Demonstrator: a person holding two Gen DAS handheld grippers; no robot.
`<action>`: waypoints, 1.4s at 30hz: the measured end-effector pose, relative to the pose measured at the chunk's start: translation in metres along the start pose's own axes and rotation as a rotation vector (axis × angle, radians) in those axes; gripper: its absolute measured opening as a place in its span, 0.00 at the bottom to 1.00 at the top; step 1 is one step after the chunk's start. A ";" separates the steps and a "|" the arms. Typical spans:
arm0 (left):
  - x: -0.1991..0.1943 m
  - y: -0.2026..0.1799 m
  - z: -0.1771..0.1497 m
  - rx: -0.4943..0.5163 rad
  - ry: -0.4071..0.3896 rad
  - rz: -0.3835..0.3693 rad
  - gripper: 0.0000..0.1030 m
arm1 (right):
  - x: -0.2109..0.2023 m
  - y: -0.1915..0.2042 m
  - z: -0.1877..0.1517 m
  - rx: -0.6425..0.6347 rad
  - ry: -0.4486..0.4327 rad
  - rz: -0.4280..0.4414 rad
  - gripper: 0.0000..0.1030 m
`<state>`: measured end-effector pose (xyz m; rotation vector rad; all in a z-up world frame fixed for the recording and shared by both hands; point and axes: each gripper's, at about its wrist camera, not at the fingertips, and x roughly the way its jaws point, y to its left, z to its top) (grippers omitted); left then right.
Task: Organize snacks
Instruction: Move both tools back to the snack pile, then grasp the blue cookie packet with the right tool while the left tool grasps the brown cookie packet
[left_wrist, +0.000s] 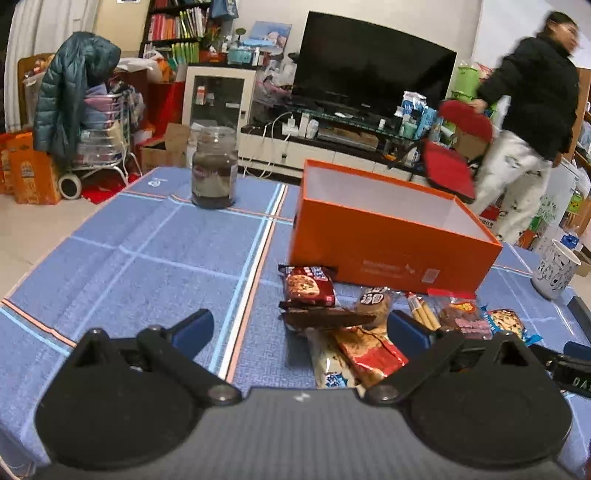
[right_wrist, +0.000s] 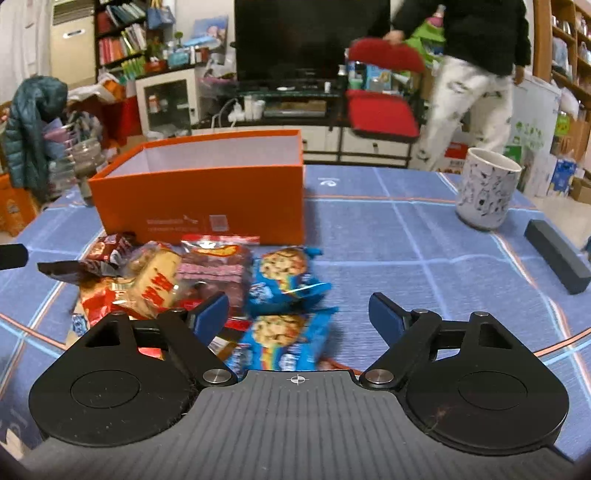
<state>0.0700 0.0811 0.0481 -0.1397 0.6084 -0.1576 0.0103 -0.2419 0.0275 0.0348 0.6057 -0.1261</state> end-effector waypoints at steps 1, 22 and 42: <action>0.003 0.000 0.001 0.003 0.005 0.004 0.96 | 0.002 0.003 -0.003 -0.012 -0.003 -0.003 0.69; 0.051 -0.002 0.019 -0.027 0.069 -0.003 0.96 | 0.038 0.013 -0.023 -0.075 0.142 0.004 0.40; 0.081 -0.025 0.004 0.025 0.128 -0.024 0.63 | 0.041 0.009 -0.026 -0.071 0.122 0.035 0.36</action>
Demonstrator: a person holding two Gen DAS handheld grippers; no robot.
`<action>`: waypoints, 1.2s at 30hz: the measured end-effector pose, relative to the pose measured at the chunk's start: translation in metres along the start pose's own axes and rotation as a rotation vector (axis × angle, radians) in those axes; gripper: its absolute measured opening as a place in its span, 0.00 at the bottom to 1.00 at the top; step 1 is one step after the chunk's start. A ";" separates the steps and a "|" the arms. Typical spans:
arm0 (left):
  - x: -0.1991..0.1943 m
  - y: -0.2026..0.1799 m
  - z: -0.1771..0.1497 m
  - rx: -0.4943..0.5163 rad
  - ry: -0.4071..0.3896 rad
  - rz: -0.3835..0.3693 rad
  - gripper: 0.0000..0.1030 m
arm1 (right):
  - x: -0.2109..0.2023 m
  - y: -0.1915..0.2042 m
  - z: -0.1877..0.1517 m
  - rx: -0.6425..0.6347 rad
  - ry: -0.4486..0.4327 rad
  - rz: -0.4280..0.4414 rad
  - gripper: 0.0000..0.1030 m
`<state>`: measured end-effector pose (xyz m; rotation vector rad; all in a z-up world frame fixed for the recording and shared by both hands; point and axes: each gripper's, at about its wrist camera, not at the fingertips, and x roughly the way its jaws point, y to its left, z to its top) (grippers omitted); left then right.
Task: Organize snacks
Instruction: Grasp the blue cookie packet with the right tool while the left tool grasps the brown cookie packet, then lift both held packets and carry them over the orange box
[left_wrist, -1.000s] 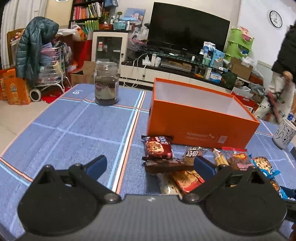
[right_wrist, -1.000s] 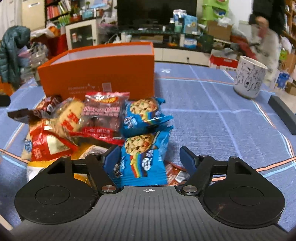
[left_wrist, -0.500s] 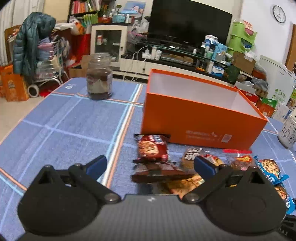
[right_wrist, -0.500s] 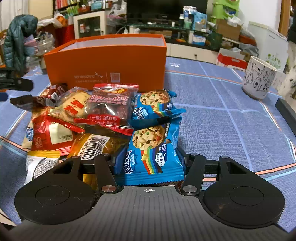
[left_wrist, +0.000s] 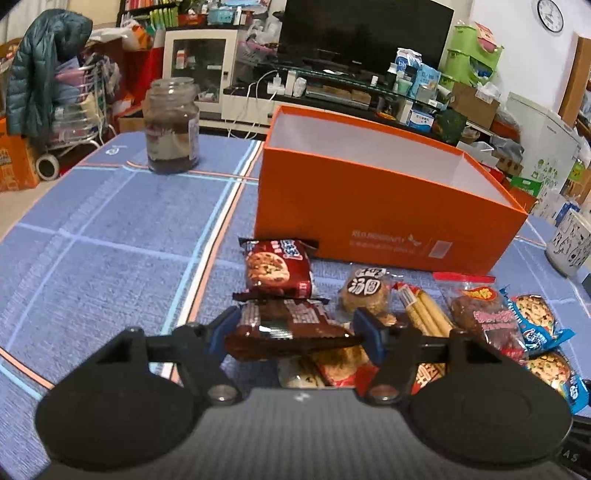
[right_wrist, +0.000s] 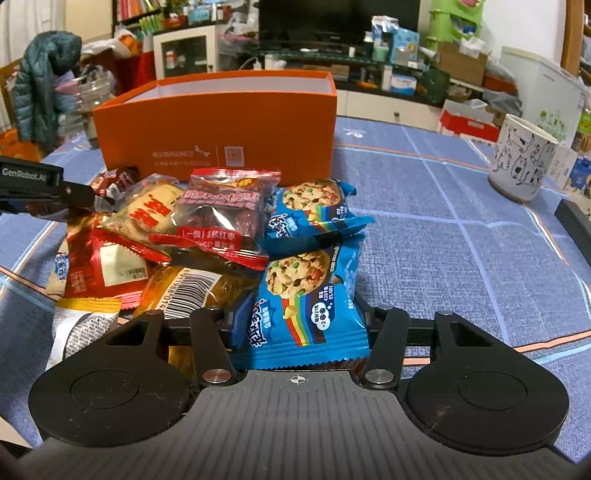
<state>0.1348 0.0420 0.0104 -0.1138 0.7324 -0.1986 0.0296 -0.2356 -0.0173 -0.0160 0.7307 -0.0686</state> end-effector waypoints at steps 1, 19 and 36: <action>0.000 0.001 0.000 -0.003 0.001 -0.003 0.62 | 0.000 -0.001 0.000 0.001 0.001 0.002 0.36; -0.023 -0.001 0.000 0.042 -0.040 0.002 0.58 | -0.005 -0.007 0.005 -0.006 -0.007 0.029 0.28; -0.031 -0.001 0.000 0.050 -0.025 -0.020 0.58 | -0.026 -0.005 0.007 -0.020 -0.037 0.057 0.20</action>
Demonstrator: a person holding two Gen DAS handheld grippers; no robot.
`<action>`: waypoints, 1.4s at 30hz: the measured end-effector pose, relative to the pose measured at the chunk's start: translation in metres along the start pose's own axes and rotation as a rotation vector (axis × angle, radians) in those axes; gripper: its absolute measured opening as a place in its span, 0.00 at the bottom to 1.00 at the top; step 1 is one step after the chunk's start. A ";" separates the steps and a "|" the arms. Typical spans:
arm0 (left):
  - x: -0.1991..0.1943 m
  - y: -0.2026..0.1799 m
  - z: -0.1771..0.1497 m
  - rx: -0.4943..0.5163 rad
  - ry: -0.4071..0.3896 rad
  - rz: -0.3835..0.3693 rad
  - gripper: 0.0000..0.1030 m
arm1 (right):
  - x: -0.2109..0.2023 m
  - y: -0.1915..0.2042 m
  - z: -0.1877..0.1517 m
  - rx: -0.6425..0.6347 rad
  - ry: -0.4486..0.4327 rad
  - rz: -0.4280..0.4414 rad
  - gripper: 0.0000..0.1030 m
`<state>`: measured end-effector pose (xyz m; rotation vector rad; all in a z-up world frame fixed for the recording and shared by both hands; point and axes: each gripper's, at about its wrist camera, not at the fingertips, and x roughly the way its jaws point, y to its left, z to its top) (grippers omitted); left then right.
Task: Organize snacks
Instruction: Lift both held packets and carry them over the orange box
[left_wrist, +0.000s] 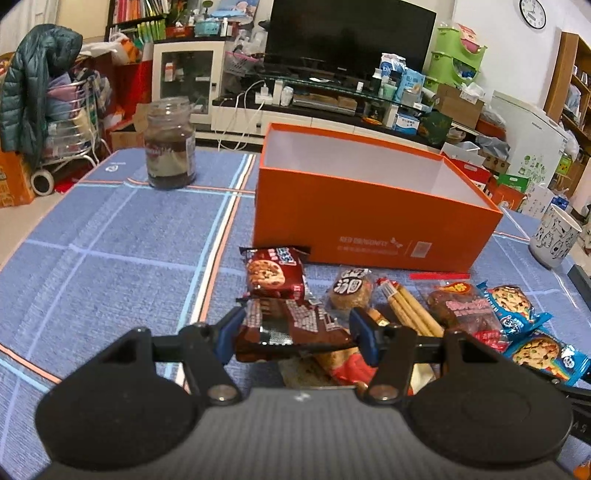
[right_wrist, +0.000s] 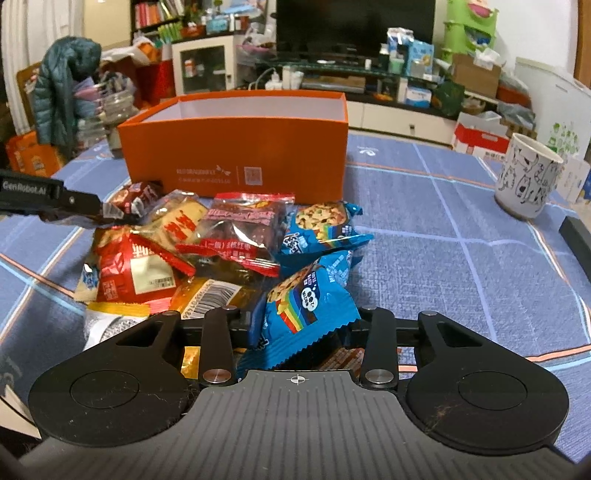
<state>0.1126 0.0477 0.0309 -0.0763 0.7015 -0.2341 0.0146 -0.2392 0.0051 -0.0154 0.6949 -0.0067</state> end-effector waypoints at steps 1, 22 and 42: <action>0.000 0.000 0.000 0.003 -0.002 0.000 0.58 | -0.002 0.000 0.001 0.000 -0.006 0.000 0.20; -0.018 -0.008 0.000 0.024 -0.012 -0.038 0.58 | -0.036 -0.005 0.014 0.022 -0.092 0.046 0.20; 0.007 -0.028 0.120 0.025 -0.165 -0.095 0.58 | 0.022 -0.003 0.155 0.055 -0.190 0.128 0.20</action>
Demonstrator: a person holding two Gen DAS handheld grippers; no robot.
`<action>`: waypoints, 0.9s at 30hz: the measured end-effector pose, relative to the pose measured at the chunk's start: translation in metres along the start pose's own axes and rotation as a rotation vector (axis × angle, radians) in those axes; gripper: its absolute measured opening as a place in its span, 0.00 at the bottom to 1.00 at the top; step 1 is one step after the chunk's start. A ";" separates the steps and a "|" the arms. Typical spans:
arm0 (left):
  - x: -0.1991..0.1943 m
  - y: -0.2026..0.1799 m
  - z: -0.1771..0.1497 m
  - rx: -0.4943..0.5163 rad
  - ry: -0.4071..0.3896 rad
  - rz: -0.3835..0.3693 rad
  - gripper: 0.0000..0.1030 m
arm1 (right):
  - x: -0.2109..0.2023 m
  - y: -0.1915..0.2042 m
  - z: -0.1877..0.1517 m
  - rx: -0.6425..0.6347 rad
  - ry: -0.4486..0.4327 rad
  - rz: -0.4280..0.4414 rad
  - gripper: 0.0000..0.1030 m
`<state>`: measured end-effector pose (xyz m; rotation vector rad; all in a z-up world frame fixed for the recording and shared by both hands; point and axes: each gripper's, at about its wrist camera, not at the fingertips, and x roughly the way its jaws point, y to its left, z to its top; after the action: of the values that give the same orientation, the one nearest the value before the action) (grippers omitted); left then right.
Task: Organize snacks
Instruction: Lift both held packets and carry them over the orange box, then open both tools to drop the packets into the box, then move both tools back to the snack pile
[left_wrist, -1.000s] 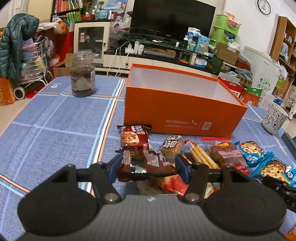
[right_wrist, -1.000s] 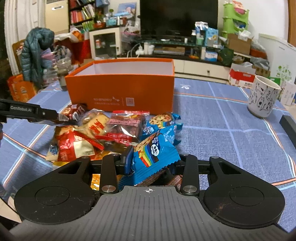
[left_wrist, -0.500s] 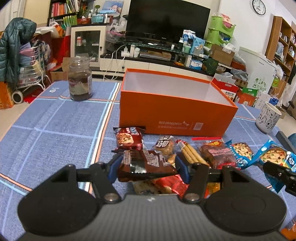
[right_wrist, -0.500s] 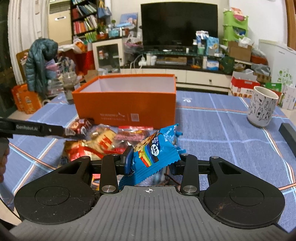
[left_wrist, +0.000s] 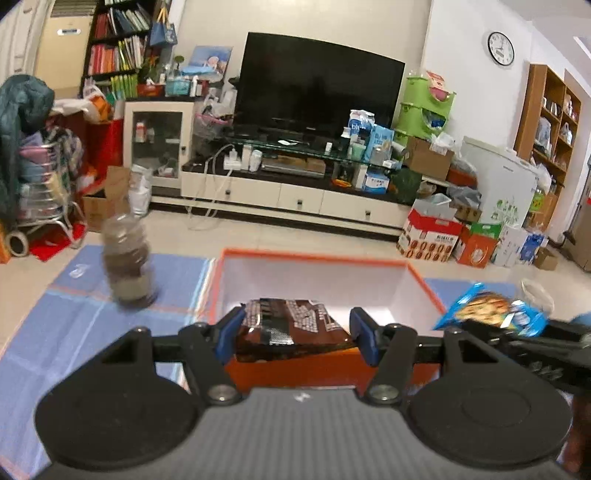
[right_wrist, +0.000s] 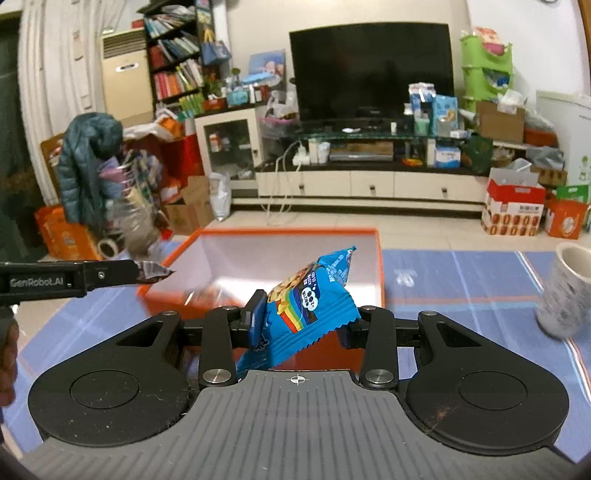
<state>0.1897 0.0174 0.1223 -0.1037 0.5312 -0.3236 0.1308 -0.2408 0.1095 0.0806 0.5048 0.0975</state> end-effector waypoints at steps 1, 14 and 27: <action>0.016 -0.003 0.010 -0.001 0.007 -0.004 0.59 | 0.020 -0.001 0.012 -0.001 0.011 -0.009 0.20; -0.018 0.024 -0.016 -0.036 -0.027 0.034 0.91 | -0.003 -0.031 0.011 0.049 0.034 -0.038 0.92; -0.095 0.033 -0.130 -0.074 0.099 0.098 0.91 | -0.076 -0.068 -0.124 0.093 0.285 -0.294 0.93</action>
<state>0.0546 0.0783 0.0504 -0.1333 0.6445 -0.2139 0.0090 -0.3105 0.0312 0.0834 0.8005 -0.2055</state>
